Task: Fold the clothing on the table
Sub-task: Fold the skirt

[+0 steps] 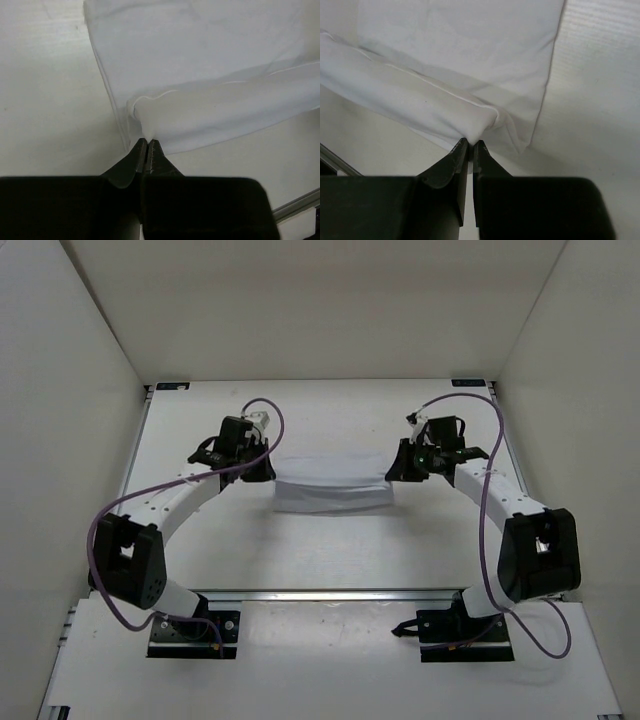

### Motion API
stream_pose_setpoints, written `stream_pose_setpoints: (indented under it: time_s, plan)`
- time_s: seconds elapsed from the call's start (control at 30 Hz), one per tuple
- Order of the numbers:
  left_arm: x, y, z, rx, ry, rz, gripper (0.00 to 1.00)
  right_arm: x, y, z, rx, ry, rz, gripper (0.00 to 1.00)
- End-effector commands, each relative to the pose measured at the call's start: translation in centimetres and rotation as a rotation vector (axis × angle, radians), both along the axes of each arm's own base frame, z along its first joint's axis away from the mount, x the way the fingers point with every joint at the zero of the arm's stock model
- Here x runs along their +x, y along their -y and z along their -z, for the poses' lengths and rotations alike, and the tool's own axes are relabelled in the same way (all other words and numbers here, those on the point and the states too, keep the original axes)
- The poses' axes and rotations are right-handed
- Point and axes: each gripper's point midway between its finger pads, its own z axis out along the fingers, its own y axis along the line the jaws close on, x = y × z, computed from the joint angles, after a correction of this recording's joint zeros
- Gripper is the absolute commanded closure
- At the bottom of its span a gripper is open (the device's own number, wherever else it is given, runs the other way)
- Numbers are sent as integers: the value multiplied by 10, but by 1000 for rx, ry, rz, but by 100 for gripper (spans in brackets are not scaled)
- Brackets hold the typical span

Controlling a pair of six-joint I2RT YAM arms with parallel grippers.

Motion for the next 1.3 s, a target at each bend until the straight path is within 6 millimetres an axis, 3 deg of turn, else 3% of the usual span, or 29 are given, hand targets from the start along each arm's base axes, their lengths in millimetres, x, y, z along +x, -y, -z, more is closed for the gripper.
stream_pose_setpoints:
  time_s: [0.0,0.17,0.27,0.3,0.33,0.37,0.4,0.43,0.47,0.5,0.63,0.77,0.8,0.87,0.93,1.07,1.13,1.27]
  plan:
    - [32,4,-24,-20,70,-13,93,34,5,-21,7,98,7,99]
    - [59,2,-15,-33,25,-69,95,62,3,-18,15,126,9,98]
    - [66,-8,-5,-45,-9,-117,91,81,3,-16,14,127,5,90]
    - [66,-10,1,-49,-23,-127,89,89,5,-15,8,130,10,83]
    - [65,-13,4,-58,-33,-135,77,94,2,-22,17,141,2,64]
    - [67,-16,4,-68,-32,-141,55,99,1,-16,9,131,5,56]
    - [68,-14,1,-76,-24,-138,41,102,2,-16,2,125,6,43]
    - [69,-15,-2,-79,-13,-136,16,110,3,-25,1,154,8,36]
    - [70,-13,-4,-78,-6,-130,1,112,2,-27,-4,164,15,17]
    - [70,-12,-9,-71,12,-114,1,114,3,-32,-6,184,14,13]
    - [73,-15,-30,-55,77,-106,2,111,10,-38,1,206,13,12]
    - [64,-21,-26,-80,85,-111,3,97,12,-21,-25,186,5,19]
    - [57,-17,-18,-101,63,-88,13,93,12,-14,-27,174,0,21]
    - [51,0,-14,-148,53,-58,24,92,9,-9,-24,170,-3,35]
    - [43,12,-1,-135,28,-41,34,92,7,0,-42,153,1,35]
    - [29,29,25,-75,1,-40,52,88,-4,20,-80,91,-35,24]
    - [27,25,37,-59,-16,-79,66,87,-2,26,-82,64,-26,24]
    - [22,4,54,-32,-63,-168,84,77,-3,40,-75,33,-36,26]
